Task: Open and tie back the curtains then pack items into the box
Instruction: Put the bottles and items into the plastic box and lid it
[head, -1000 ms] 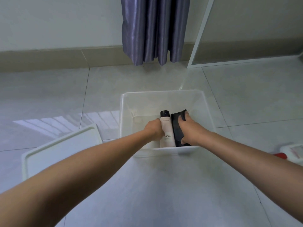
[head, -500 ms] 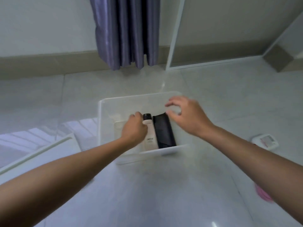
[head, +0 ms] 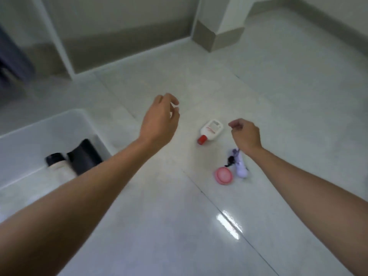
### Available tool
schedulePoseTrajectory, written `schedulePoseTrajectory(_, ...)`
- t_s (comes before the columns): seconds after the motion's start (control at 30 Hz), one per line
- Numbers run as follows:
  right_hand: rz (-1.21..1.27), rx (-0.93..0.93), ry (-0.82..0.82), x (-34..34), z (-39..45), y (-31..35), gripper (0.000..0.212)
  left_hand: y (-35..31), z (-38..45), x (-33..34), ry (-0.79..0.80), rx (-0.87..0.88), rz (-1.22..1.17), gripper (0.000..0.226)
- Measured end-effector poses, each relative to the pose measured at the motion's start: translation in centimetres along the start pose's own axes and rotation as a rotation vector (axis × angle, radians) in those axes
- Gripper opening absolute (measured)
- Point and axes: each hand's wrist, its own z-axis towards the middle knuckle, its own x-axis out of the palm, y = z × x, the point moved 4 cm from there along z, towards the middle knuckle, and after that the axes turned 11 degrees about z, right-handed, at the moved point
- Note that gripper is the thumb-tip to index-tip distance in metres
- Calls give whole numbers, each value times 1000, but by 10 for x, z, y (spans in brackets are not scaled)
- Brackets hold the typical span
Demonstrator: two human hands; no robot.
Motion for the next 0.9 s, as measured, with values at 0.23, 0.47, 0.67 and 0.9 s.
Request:
schedulePoseTrajectory(0.23, -206, 344, 128, 8, -27, -93, 56, -53, -1, 143, 480, 186, 333, 42)
schedulePoseTrajectory(0.47, -412, 152, 217, 20, -44, -112, 40, -32, 13, 208, 529, -95, 432, 72)
schedulePoseTrajectory(0.67, -405, 130, 300, 17, -48, -114, 51, -29, 11, 214, 541, -108, 483, 58)
schedulePoseTrajectory(0.9, -119, 72, 91, 7, -21, -39, 83, -39, 24, 152, 770, 14, 499, 39)
